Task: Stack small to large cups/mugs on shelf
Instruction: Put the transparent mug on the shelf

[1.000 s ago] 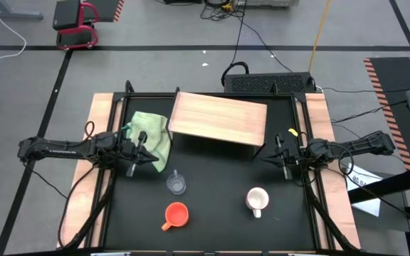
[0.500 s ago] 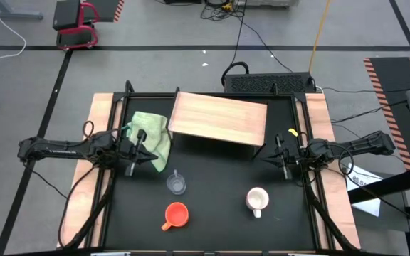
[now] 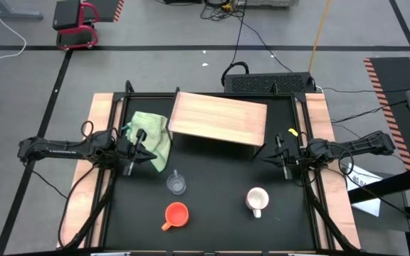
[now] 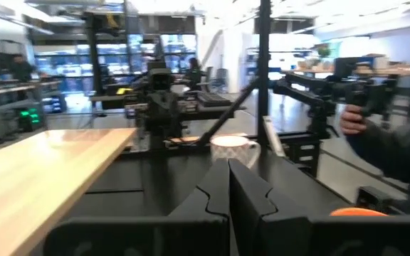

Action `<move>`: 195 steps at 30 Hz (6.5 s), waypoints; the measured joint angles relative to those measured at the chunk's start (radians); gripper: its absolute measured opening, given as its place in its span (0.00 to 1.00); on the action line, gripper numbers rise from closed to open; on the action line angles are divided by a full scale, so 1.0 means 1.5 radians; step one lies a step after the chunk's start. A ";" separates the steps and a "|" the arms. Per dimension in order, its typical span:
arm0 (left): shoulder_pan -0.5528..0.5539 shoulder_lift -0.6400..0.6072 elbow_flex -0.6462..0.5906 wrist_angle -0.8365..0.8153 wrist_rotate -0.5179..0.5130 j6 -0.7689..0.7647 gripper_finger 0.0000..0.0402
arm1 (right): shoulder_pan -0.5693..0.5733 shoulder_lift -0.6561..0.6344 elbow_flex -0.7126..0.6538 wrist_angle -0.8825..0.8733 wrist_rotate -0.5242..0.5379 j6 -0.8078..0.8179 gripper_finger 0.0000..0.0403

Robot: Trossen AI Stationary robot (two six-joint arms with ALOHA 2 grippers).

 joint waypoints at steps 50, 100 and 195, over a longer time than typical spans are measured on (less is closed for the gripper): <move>-0.058 0.248 0.245 -0.143 -0.036 0.081 0.00 | 0.000 0.000 0.000 -0.021 0.000 -0.001 0.00; -0.140 0.613 0.643 -0.641 -0.100 0.095 0.00 | 0.000 0.000 0.000 -0.046 0.000 -0.008 0.00; -0.076 0.896 0.792 -0.847 -0.026 0.149 0.34 | 0.000 0.014 0.000 -0.055 0.000 -0.036 0.00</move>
